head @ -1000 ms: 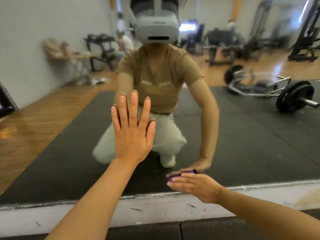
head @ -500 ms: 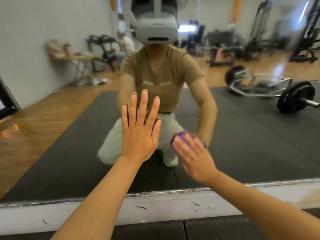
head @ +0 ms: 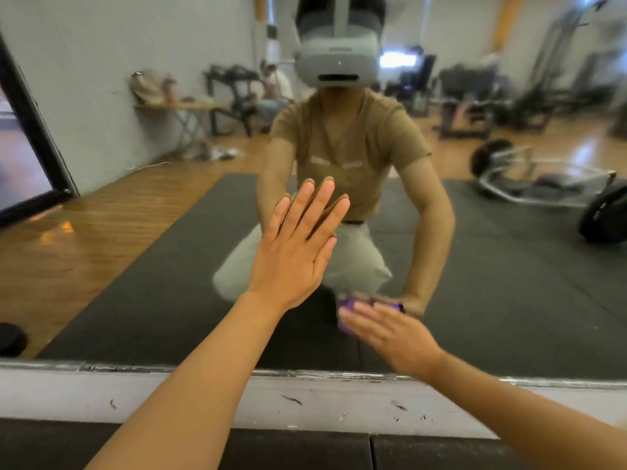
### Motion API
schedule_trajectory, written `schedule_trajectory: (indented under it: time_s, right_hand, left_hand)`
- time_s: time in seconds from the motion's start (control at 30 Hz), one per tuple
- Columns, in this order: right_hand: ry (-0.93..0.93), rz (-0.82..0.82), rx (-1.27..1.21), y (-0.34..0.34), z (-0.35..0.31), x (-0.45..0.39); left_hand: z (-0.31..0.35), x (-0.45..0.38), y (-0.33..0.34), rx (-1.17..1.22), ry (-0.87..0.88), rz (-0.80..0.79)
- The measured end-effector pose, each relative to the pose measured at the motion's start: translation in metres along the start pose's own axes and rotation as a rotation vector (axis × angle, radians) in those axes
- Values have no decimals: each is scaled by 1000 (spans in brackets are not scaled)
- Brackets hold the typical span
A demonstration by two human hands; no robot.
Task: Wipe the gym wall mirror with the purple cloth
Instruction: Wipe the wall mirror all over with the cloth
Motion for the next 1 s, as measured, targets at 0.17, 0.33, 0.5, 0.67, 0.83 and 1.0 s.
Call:
schedule_trajectory:
  time_s: [0.17,0.33,0.5,0.67,0.83,1.0]
  right_hand:
    - [537,425,-83,-85,131,-55]
    - [691,496,-69,-76,119,-63]
    - [40,-7,-23,8,-23,-15]
    - [-256,-339,10,45,-72,28]
    - [-266,-218,49,26,-45,14]
    - [85,166,37,-30,38,-37]
  left_hand:
    - [-8,1,-7,-37,70,0]
    - [-32,10,-8,-153,149,13]
    - [-30,11,-2,-130,154,23]
    - [-33,11,1,-154,164,32]
    - [-34,13,0,-142,164,26]
    - [-33,11,-2,-121,176,28]
Point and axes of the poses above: each hand's wrist, its own x-axis away from the middle knuckle, its own y-axis out of the palm, z = x × y, the point moved 3 cm from there along -x, towards the middle knuckle, and after that the axes turned 7 degrees about -y, right-handed, at the moved point
